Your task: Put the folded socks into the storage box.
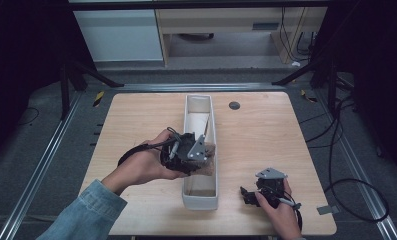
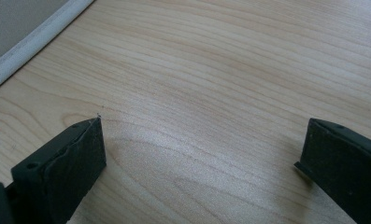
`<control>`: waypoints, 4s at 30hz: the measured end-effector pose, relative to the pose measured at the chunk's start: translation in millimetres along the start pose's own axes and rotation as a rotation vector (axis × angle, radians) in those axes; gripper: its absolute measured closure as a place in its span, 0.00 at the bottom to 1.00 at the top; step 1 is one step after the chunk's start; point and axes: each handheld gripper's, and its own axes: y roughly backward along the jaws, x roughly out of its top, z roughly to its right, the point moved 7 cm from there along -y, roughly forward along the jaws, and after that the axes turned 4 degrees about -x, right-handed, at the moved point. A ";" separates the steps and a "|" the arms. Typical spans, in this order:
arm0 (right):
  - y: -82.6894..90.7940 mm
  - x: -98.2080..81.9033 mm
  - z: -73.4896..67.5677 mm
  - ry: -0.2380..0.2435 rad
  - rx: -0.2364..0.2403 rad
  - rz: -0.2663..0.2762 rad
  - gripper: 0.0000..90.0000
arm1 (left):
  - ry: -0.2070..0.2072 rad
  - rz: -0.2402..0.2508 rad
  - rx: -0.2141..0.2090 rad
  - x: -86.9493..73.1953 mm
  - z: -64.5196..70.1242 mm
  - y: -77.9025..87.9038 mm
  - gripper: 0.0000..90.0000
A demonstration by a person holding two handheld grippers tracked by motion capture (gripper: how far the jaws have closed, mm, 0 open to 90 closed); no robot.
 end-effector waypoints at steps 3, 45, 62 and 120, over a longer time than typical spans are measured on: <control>0.0 0.0 0.0 0.000 0.000 0.000 0.00 | -0.001 -0.010 -0.003 0.7 4.0 1.4 0.57; 0.0 0.0 0.0 0.000 0.000 0.000 0.00 | 0.073 -0.055 -0.103 -7.6 19.3 -42.0 0.57; 0.0 0.0 0.0 0.000 0.000 0.000 0.00 | 0.091 -0.039 -0.126 -16.3 19.6 -54.2 0.56; 0.0 0.0 0.0 -0.001 0.000 0.000 0.00 | 0.259 0.069 -0.169 -20.8 -35.5 -35.0 1.00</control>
